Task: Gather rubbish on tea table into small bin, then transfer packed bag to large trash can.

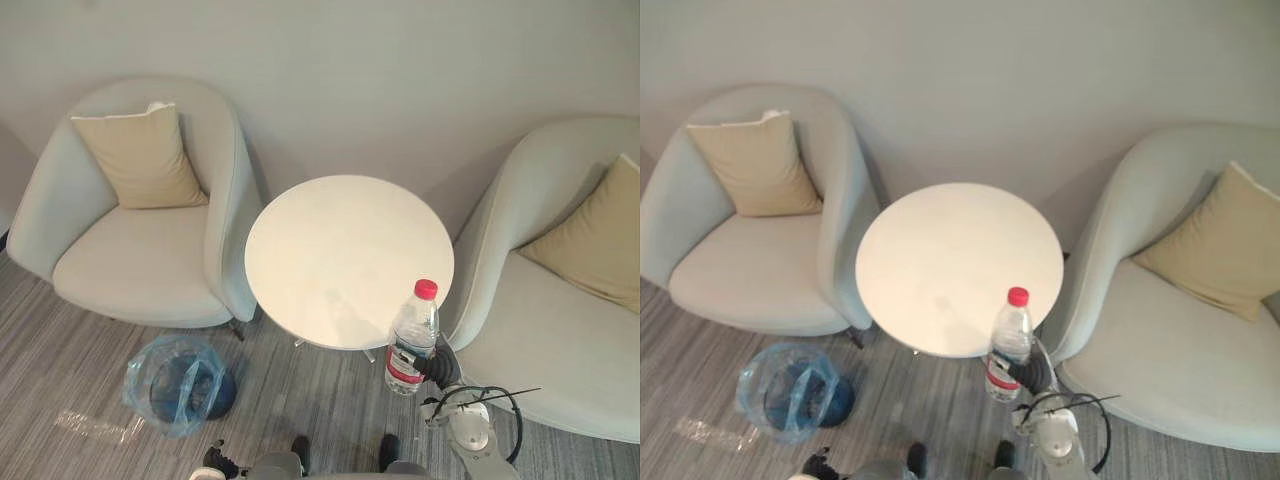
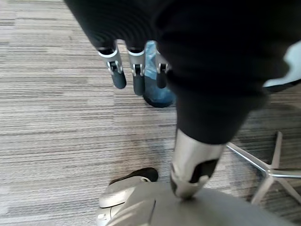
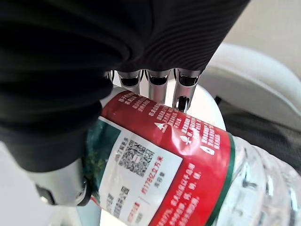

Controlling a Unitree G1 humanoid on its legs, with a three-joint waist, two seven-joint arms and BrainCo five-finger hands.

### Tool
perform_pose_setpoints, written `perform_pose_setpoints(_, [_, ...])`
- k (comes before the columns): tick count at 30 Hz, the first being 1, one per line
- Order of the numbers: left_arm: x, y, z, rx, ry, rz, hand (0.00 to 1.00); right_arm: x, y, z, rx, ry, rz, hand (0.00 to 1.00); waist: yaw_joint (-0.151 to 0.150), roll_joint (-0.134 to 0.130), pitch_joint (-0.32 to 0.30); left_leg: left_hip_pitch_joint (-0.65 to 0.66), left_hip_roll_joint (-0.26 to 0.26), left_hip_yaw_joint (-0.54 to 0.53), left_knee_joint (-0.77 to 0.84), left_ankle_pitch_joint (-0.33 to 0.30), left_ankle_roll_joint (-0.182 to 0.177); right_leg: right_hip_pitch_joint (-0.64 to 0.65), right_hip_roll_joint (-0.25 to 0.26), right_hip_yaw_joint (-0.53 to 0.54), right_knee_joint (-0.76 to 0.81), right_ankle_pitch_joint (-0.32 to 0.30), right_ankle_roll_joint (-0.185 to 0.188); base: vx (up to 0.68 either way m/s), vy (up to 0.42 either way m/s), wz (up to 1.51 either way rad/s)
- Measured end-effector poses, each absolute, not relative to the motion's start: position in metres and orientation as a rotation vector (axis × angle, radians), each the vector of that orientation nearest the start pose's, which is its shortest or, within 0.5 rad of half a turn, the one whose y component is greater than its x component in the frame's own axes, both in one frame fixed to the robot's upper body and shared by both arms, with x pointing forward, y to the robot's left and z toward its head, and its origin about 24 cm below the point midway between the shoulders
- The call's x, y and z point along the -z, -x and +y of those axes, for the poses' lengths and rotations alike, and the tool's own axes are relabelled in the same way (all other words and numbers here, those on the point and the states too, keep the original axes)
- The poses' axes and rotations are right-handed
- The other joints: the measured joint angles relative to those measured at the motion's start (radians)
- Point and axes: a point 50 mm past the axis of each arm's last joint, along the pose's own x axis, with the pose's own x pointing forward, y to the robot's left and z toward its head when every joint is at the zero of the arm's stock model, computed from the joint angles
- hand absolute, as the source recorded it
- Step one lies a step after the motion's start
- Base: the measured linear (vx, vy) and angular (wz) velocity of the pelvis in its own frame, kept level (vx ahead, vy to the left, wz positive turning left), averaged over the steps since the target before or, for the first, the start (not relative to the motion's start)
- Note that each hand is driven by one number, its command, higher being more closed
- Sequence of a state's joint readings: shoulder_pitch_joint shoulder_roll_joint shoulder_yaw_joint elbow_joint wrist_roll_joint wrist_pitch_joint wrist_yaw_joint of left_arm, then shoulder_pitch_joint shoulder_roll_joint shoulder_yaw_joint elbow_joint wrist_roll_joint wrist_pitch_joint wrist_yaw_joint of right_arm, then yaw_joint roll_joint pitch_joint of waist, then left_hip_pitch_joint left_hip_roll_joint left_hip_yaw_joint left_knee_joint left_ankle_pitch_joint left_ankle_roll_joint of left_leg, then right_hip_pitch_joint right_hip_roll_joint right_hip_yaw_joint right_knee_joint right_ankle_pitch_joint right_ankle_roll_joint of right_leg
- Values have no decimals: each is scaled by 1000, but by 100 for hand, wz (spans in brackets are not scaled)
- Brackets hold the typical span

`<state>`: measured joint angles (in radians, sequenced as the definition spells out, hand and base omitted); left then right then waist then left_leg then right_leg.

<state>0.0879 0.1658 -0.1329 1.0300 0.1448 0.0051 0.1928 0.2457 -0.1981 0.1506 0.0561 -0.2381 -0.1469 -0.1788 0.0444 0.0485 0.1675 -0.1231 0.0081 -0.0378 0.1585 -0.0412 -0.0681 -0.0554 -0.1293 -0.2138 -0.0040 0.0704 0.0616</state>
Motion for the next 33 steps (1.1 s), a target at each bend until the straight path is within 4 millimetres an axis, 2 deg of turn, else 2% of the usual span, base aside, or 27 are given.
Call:
perform_pose_setpoints(2, [155,-102,207,-68,-440,1069,0,3,-202,-167,5,416,89,100,4,-1,3,-25,4,-4,-31,55,-21,-36,-1,-13,19,-5,-19,-163,-68,30])
perform_pose_setpoints(3, [156,-100,207,-71,-439,1074,0,2,-204,-167,10,415,79,100,1,-13,8,-13,9,13,-45,42,-11,-51,-21,-47,21,3,-35,-104,-14,21])
perform_pose_setpoints(4, [155,-101,208,-78,-437,1075,0,1,-206,-167,11,416,76,100,1,-14,9,-18,10,30,0,18,-3,-53,-25,-51,27,3,-37,-124,6,16])
perform_pose_setpoints(5, [156,-99,210,-83,-437,1086,0,3,-207,-170,30,419,83,100,-5,-21,10,-6,8,92,160,-75,6,-53,-46,-54,38,4,-37,-104,25,9])
perform_pose_setpoints(6, [157,-99,210,-80,-438,1090,0,3,-206,-172,38,421,87,100,-11,-22,10,8,8,107,191,-97,0,-49,-51,-57,38,5,-35,-159,63,25])
perform_pose_setpoints(7, [158,-94,209,-61,-455,1101,0,4,-206,-175,60,425,91,100,-42,-19,7,67,21,144,174,-141,-32,-49,-52,-65,29,13,-32,-112,58,27])
perform_pose_setpoints(8, [158,-93,209,-55,-460,1105,0,4,-207,-176,66,424,89,100,-51,-15,5,83,26,141,138,-152,-38,-55,-47,-69,26,22,-33,-142,142,37])
perform_pose_setpoints(9, [159,-93,210,-42,-478,1112,0,7,-205,-179,81,428,105,100,-63,-1,-4,112,33,139,-1,-173,8,-78,-30,-78,-2,57,-25,-112,118,25])
perform_pose_setpoints(10, [156,-96,219,-49,-508,1106,0,18,-202,-176,90,405,160,100,-60,-49,10,124,7,144,-55,-128,16,-86,-44,-72,-25,85,-13,-150,137,22])
perform_pose_setpoints(11, [156,-96,222,-52,-518,1106,0,25,-198,-173,84,396,196,100,-57,-68,16,123,-3,145,-52,-125,22,-84,-52,-63,-28,100,-7,-126,71,5])
perform_pose_setpoints(13, [156,-94,224,-54,-521,1113,0,37,-193,-168,63,397,255,100,-47,-75,14,118,-7,153,-30,-133,31,-82,-57,-42,-9,103,-4,-137,92,-14])
perform_pose_setpoints(16, [158,-88,223,-53,-515,1127,0,41,-191,-157,17,391,270,100,-48,-59,17,122,-2,160,33,-178,42,-84,-60,-17,55,63,-4,-85,60,-13])
perform_pose_setpoints(17, [158,-87,222,-52,-513,1129,0,43,-190,-155,16,384,276,100,-50,-54,16,121,0,147,46,-185,40,-88,-56,-1,80,32,8,3,-26,32])
perform_pose_setpoints(18, [158,-87,221,-53,-507,1129,0,44,-188,-155,19,381,285,100,-66,-47,12,110,4,114,60,-196,40,-90,-37,40,104,-7,17,15,-49,48])
perform_pose_setpoints(21, [159,-87,220,-84,-471,1133,0,46,-186,-156,26,372,298,100,-68,-44,5,85,2,43,53,-189,28,-120,-1,130,175,-81,24,72,-89,69])
perform_pose_setpoints(22, [159,-86,219,-90,-465,1137,0,46,-185,-157,27,370,300,100,-68,-44,5,84,1,34,50,-189,28,-121,1,130,178,-88,24,121,-85,61])
perform_pose_setpoints(24, [161,-82,217,-107,-445,1152,0,50,-179,-156,23,361,322,100,-46,-37,-8,82,5,-9,15,-171,11,-115,3,91,175,-111,20,172,-73,62])
perform_pose_setpoints(25, [161,-83,216,-110,-446,1150,0,50,-180,-155,18,356,320,100,-44,-32,-20,67,10,-34,7,-159,15,-114,6,66,174,-124,20,221,-77,79])
perform_pose_setpoints(28, [158,-89,215,-117,-444,1120,0,49,-182,-151,25,332,318,100,-45,-33,-26,51,12,-54,24,-114,-13,-59,-11,-14,176,-140,6,238,-55,115])
perform_pose_setpoints(30, [156,-95,214,-120,-440,1094,0,47,-184,-151,37,328,308,100,-42,-35,-26,28,14,-22,67,-109,-22,-20,-27,-63,174,-150,3,195,29,114])
perform_pose_setpoints(32, [153,-103,215,-133,-427,1066,0,43,-190,-156,67,332,289,100,-38,-44,-25,-15,19,62,152,-90,-51,32,-49,-125,165,-150,3,133,63,131])
perform_pose_setpoints(33, [151,-105,219,-143,-431,1052,0,40,-196,-158,83,326,272,100,-35,-70,-10,-60,12,128,240,-77,-52,82,-77,-151,146,-150,3,107,91,104])
